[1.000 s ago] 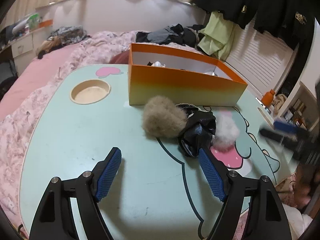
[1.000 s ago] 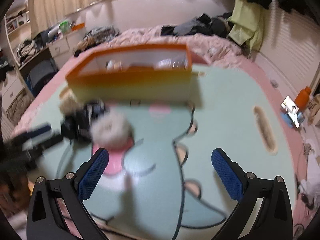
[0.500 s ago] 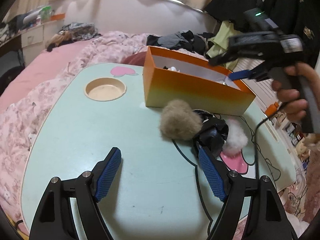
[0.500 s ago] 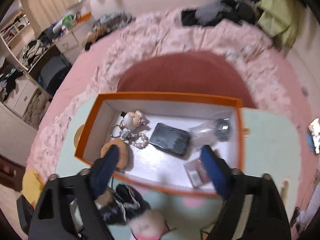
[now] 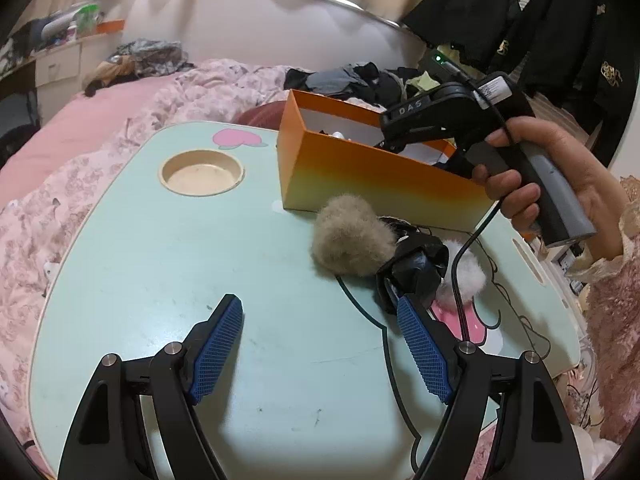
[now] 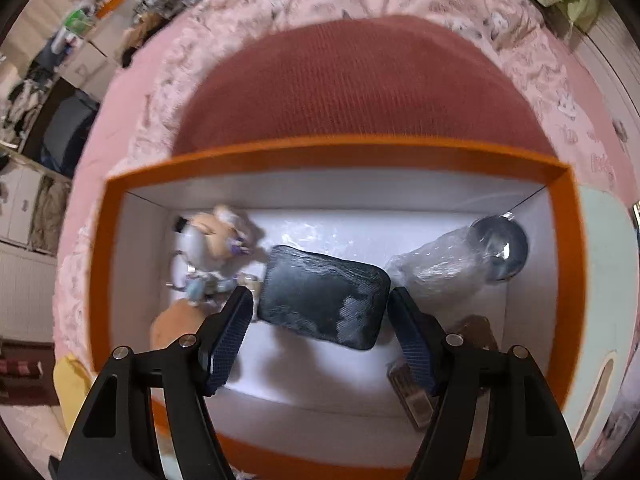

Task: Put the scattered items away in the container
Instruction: 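Reach into the box and grasp the black rectangular pouch with the right gripper, then carry the black pouch out and set it on the table with the right gripper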

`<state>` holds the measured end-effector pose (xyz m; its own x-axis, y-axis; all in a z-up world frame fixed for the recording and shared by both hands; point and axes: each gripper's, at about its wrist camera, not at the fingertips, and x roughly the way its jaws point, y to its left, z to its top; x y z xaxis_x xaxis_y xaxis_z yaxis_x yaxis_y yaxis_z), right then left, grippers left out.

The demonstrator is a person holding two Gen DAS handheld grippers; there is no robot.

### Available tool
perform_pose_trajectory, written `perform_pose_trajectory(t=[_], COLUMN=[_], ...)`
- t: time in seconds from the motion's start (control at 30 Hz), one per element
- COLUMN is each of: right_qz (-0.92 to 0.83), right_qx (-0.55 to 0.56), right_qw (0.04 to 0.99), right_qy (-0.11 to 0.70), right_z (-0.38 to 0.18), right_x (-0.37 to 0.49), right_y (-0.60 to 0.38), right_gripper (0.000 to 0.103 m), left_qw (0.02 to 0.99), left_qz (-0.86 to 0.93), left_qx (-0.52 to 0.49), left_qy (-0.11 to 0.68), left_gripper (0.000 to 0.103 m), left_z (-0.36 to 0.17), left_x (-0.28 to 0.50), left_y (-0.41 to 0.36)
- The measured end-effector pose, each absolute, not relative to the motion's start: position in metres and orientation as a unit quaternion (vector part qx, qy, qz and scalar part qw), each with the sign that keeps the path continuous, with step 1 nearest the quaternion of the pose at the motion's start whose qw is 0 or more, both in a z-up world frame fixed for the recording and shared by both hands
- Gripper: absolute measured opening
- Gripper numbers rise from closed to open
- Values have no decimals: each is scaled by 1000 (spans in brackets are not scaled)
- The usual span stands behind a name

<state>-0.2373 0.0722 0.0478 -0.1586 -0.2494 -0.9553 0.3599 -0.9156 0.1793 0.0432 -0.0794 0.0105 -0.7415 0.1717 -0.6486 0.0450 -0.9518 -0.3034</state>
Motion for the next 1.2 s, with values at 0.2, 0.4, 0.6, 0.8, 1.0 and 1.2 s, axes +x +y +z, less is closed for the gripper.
perform_pose_trajectory(t=[0.2, 0.4, 0.6, 0.8, 1.0, 1.2], right_qz=[-770, -809, -827, -814, -818, -831], right_qx=[597, 518, 472, 502, 511, 494], right_qw=[223, 277, 307, 293, 262, 257], right_qy=[27, -8, 23, 12, -12, 2], right_z=[54, 104, 131, 81, 48, 43], right_x=[-231, -189, -120, -73, -72, -75], right_y=[81, 114, 157, 195, 200, 195], right_gripper=[65, 65, 66, 66, 66, 66], left_qw=[34, 34, 33, 31, 34, 34], left_qz=[921, 921, 920, 919, 920, 920], left_qx=[-358, -358, -358, -360, -362, -362], left_qy=[-150, -150, -156, -156, -145, -142], left_gripper=[80, 80, 80, 80, 80, 80], left_z=[10, 9, 9, 10, 9, 8], left_x=[43, 44, 43, 42, 43, 44], left_y=[-81, -82, -84, -81, -76, -74])
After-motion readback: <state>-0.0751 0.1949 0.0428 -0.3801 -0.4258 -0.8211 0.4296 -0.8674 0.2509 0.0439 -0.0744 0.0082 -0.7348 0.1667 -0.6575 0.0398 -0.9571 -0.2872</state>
